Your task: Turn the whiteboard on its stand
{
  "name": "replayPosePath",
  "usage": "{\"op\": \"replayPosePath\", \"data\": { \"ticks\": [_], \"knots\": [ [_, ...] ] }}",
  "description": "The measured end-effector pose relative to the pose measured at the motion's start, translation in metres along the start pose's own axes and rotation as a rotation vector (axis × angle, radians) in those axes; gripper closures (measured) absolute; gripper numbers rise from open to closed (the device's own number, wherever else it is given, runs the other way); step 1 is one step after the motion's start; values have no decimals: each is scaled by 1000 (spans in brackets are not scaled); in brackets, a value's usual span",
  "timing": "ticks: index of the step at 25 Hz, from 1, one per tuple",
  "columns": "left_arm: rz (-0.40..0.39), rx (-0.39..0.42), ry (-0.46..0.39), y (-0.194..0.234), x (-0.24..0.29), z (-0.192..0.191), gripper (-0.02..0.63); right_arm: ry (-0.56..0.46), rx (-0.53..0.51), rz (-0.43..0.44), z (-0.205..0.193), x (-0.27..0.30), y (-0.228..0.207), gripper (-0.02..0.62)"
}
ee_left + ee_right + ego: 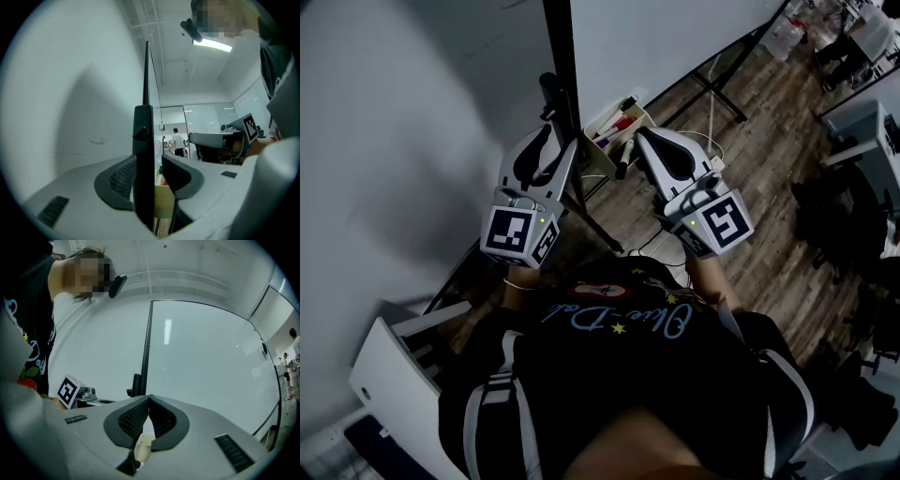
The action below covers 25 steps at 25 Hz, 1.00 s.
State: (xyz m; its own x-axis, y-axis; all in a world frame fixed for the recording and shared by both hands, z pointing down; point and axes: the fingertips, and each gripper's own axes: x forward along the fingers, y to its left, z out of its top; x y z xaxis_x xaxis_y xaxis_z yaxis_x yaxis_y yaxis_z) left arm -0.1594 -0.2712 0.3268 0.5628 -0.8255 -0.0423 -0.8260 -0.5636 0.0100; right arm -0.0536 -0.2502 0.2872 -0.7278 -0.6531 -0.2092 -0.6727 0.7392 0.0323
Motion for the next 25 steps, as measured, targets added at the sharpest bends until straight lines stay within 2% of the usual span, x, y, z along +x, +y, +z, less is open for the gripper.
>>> {"op": "replayPosePath", "data": {
  "ticks": [10, 16, 18, 20, 25],
  "knots": [
    [-39, 8, 19, 7, 14, 0, 371, -2, -6, -22, 2, 1, 0, 560],
    [-72, 3, 19, 3, 26, -2, 371, 5, -7, -35, 0, -3, -3, 560],
    [-61, -3, 14, 5, 27, -1, 376, 7, -8, -38, 1, -5, -3, 560],
    [-43, -10, 7, 8, 26, -1, 418, 6, -6, -41, 2, -8, -4, 560],
    [-29, 11, 2, 8, 25, 0, 416, 8, -3, -37, 2, -8, -3, 560]
  ]
}}
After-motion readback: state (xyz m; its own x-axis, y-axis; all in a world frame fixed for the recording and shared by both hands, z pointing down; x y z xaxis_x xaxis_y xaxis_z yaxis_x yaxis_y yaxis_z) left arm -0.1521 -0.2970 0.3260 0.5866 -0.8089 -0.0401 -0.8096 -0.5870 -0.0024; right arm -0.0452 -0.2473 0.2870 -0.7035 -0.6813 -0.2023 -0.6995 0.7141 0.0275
